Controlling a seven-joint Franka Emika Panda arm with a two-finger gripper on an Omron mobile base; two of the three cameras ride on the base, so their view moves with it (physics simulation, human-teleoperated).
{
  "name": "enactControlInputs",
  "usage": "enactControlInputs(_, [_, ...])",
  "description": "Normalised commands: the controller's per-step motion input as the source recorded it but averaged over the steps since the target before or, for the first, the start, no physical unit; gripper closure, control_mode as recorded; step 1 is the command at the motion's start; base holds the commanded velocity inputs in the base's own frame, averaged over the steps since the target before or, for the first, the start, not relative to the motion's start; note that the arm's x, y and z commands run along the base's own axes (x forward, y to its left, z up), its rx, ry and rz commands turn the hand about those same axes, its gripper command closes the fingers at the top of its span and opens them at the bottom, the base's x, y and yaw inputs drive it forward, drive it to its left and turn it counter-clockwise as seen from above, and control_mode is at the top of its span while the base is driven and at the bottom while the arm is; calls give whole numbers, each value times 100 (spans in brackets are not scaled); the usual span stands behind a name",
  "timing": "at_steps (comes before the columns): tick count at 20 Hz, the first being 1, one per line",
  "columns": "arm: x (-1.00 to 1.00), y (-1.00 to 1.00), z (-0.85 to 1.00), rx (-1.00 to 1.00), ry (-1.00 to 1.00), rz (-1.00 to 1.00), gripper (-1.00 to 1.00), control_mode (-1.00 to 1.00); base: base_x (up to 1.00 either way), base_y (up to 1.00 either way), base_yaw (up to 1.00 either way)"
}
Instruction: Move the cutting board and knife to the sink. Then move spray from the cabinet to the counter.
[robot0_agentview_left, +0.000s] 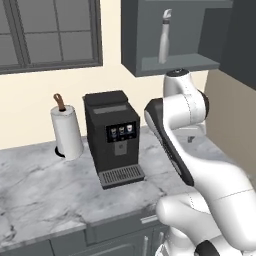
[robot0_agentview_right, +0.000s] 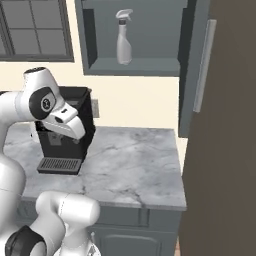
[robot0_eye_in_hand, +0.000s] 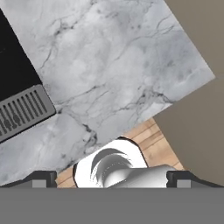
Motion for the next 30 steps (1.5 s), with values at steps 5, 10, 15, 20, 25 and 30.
enactControlInputs(5, [0,0,0,0,0,0,-100,100,19,-82,0])
enactControlInputs(10, [0,0,0,0,0,0,-100,100,62,-29,0])
enactControlInputs(15, [80,2,0,0,0,0,-100,-100,20,0,0])
enactControlInputs(20, [100,0,0,0,11,-1,-100,-100,0,0,0])
enactControlInputs(25, [41,0,79,0,-33,0,-100,-100,0,0,0])
enactControlInputs(30, [0,1,100,-8,-46,0,-100,-100,0,0,0])
